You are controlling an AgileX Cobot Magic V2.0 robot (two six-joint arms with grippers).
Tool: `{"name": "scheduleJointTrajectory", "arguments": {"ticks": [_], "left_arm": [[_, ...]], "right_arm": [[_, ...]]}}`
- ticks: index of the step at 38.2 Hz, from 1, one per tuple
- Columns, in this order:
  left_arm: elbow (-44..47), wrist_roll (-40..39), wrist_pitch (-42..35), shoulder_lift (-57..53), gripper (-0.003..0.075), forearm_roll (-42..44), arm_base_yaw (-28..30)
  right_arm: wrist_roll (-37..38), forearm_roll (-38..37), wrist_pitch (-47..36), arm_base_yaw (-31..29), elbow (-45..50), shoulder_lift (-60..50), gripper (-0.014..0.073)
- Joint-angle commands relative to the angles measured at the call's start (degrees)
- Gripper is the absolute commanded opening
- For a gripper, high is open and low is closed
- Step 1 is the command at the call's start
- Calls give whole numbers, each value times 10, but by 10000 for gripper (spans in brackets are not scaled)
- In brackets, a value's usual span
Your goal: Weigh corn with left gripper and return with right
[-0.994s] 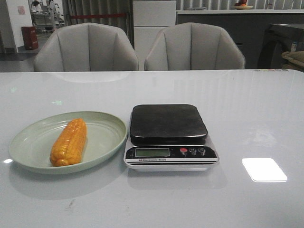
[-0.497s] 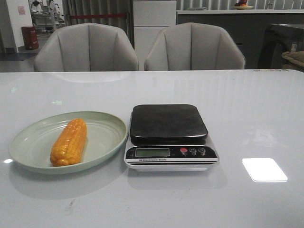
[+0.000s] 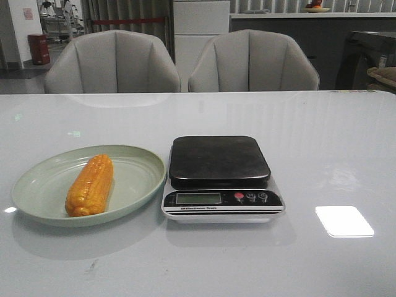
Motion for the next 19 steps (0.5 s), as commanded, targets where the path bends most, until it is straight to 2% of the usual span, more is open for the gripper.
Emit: {"name": "scheduleJointTrajectory", "arguments": {"ticks": [1, 9, 11, 19], "left_arm": [[30, -6, -139, -1, 124, -4, 31], [134, -7, -246, -7, 124, -9, 71], [132, -7, -217, -12, 124, -12, 77], [132, -7, -215, -32, 124, -13, 83]], "right_arm": [[-4, -13, -44, -4, -15, 8, 206], [-4, -13, -44, -4, -15, 8, 206], [-4, -13, -44, -4, -15, 8, 206], [-4, -13, -44, -4, -15, 8, 206]]}}
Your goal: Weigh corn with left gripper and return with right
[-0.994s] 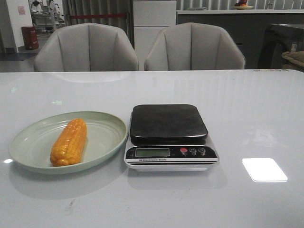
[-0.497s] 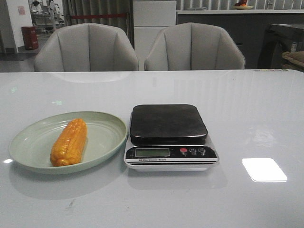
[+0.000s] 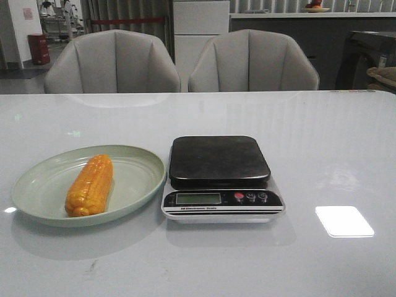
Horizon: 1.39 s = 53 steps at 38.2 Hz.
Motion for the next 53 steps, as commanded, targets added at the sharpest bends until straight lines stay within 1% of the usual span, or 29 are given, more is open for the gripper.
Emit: {"name": "scheduleJointTrajectory", "arguments": {"ticks": [1, 36, 40, 43, 46, 49, 53], "left_arm": [[18, -6, -45, -12, 124, -6, 1], [18, -6, -45, -12, 124, -6, 1], [18, -6, -45, -12, 124, -6, 1], [18, -6, -45, -12, 124, -6, 1], [18, -6, -45, -12, 124, -6, 1], [18, -6, -45, -12, 124, -6, 1], [18, -6, -45, -12, 124, -6, 1]], "right_arm": [[-4, -13, -44, -4, -15, 8, 206], [-4, -13, -44, -4, -15, 8, 206], [-4, -13, -47, -6, -3, 8, 206], [-4, -13, -52, -25, 7, 8, 206], [-4, -1, -71, -65, 21, 8, 206], [-4, 17, -103, -117, 41, 8, 206], [-4, 48, -167, -195, 76, 8, 206]]}}
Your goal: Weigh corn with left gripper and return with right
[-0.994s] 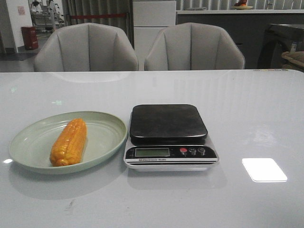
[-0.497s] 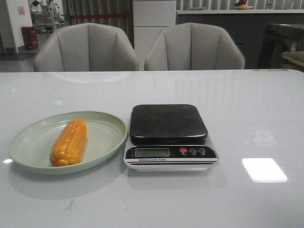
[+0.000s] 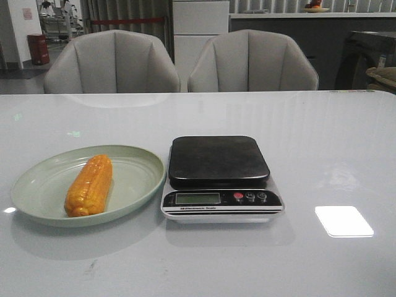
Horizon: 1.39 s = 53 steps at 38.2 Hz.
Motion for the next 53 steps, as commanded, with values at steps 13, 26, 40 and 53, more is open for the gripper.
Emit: {"name": "scheduleJointTrajectory", "arguments": {"ticks": [13, 26, 40, 53], "left_arm": [[18, -6, -45, -12, 124, -6, 1], [18, -6, -45, -12, 124, -6, 1], [18, -6, -45, -12, 124, -6, 1], [18, -6, -45, -12, 124, -6, 1]], "right_arm": [[-100, 68, -195, -163, 79, 6, 206], [-142, 100, -194, -163, 80, -35, 206], [-142, 100, -201, -163, 80, -42, 206], [-142, 100, -191, -163, 80, -42, 206]]}}
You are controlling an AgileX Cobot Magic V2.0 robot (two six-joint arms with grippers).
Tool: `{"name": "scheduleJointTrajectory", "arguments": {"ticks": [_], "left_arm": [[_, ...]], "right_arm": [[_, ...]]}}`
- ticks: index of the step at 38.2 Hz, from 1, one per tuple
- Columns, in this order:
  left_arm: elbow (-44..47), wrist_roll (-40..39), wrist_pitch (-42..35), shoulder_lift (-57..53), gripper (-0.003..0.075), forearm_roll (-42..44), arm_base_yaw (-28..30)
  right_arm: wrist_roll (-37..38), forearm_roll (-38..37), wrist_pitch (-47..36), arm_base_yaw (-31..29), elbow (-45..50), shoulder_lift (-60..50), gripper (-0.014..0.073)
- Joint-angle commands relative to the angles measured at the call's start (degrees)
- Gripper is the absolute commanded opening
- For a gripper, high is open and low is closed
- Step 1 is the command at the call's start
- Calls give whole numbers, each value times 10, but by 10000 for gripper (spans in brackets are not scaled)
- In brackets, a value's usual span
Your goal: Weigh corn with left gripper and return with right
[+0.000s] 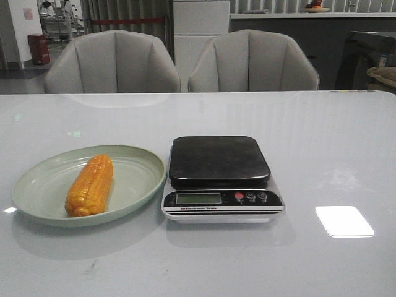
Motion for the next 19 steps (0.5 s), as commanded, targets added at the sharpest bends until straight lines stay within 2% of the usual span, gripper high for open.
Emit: {"name": "scheduleJointTrajectory", "arguments": {"ticks": [1, 9, 19], "left_arm": [[18, -6, -45, -12, 124, -6, 1], [18, -6, -45, -12, 124, -6, 1], [18, -6, -45, -12, 124, -6, 1]], "right_arm": [[-5, -1, -36, -3, 6, -11, 206], [-5, -1, 11, -3, 6, -11, 206], [-5, -1, 13, -3, 6, -11, 206]]}}
